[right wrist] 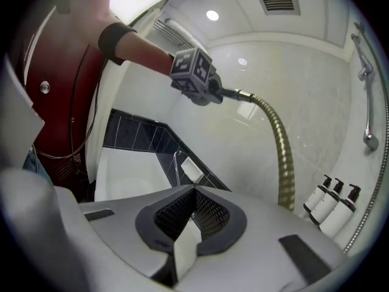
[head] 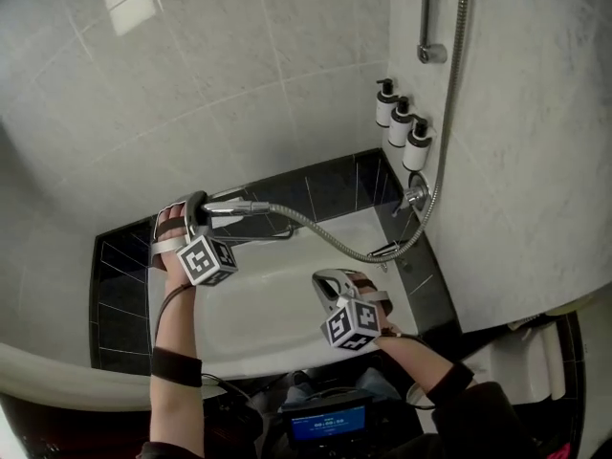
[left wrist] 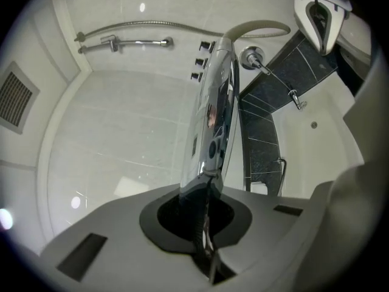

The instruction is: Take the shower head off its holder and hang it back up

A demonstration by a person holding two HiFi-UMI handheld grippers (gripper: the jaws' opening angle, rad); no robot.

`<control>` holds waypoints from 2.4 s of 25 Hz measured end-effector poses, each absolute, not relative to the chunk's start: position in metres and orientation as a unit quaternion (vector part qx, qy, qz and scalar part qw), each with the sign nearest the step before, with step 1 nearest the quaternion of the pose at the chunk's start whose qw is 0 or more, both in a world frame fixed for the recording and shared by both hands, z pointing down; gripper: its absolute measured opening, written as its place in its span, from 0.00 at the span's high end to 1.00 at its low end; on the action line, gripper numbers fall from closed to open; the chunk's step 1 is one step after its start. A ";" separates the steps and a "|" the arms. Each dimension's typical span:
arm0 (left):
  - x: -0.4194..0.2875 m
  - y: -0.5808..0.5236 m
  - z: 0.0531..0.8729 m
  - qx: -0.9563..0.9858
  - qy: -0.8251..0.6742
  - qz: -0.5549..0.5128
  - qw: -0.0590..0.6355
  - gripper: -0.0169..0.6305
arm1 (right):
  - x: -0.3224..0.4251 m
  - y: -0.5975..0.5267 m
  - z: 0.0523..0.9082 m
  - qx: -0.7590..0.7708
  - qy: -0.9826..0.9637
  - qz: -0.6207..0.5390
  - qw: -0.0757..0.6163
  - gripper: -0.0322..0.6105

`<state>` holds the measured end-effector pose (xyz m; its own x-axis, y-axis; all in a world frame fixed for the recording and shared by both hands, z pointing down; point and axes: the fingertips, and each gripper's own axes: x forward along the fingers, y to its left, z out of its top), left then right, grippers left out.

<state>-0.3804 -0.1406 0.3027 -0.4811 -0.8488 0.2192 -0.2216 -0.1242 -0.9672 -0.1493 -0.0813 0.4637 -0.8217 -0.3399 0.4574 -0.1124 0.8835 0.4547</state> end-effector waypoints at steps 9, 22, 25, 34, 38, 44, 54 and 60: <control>-0.389 -0.199 0.209 -0.422 0.577 -0.639 0.284 0.96 | -0.124 -0.116 0.485 0.156 -0.921 -0.183 0.306 0.92; -0.369 -0.264 0.060 -0.397 0.535 -0.684 0.295 0.96 | -0.093 -0.150 0.485 0.198 -0.912 -0.152 0.324 0.92; -0.357 -0.277 0.031 -0.390 0.522 -0.699 0.297 0.96 | -0.087 -0.167 0.471 0.216 -0.916 -0.129 0.313 0.92; -0.326 -0.323 -0.045 -0.376 0.512 -0.693 0.341 0.96 | -0.076 -0.218 0.393 0.240 -0.935 -0.069 0.252 0.92; -0.313 -0.334 -0.075 -0.375 0.507 -0.698 0.339 0.96 | -0.075 -0.224 0.367 0.229 -0.942 -0.063 0.237 0.92; -0.296 -0.356 -0.142 -0.353 0.503 -0.710 0.343 0.96 | -0.079 -0.230 0.333 0.214 -0.950 -0.063 0.220 0.92; -0.259 -0.385 -0.227 -0.311 0.491 -0.736 0.348 0.96 | -0.076 -0.254 0.266 0.209 -0.957 -0.070 0.187 0.92; -0.224 -0.403 -0.272 -0.287 0.488 -0.738 0.366 0.96 | -0.067 -0.265 0.258 0.214 -0.957 -0.066 0.187 0.92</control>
<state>-0.2239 -0.4030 -0.2723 -0.5673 -0.8208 0.0663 0.2606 -0.2553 -0.9311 -0.0668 -0.2651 0.2585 -0.8386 -0.4333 0.3302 -0.3843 0.9001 0.2053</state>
